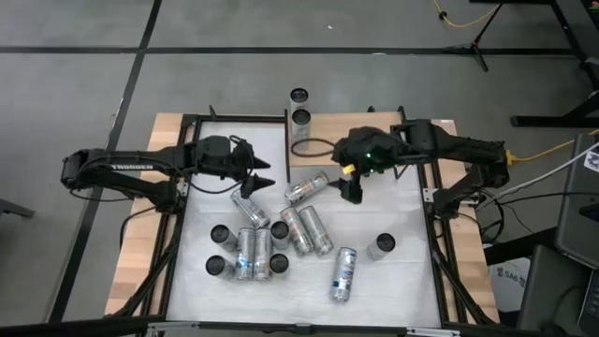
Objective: Place canned beverage on shelf
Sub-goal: Put the right orange soda can on the shelf aligned with the other orange soda cans
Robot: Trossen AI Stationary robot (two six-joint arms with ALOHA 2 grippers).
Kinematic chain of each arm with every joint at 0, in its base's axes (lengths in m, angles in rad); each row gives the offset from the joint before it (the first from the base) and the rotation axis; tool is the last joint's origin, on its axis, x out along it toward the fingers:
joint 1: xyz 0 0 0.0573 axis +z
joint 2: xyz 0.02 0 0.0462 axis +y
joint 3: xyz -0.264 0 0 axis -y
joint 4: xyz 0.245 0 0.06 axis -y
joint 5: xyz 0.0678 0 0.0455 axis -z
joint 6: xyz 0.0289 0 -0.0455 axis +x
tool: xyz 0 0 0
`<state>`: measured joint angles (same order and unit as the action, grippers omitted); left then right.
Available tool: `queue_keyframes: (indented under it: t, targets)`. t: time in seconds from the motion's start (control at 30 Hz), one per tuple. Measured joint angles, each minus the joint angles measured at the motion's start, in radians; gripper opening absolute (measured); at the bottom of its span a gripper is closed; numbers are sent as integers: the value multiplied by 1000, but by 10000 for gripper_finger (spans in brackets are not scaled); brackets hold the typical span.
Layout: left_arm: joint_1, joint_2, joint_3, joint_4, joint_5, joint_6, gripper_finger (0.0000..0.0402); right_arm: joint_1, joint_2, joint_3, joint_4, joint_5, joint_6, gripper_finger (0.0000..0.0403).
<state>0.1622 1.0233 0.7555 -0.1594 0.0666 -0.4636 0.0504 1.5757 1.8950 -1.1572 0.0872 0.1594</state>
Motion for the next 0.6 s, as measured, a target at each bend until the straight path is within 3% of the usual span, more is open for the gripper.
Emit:
queue_keyframes:
  t: [0.37, 0.6]
  targets:
    - [-70, 0, 0, -161, -31, -347, 338, 85, 1, -92, 5, 0, 107, 340]
    - [-85, 0, 0, -215, -28, -369, 338, 129, 2, -192, 50, 1, 128, 340]
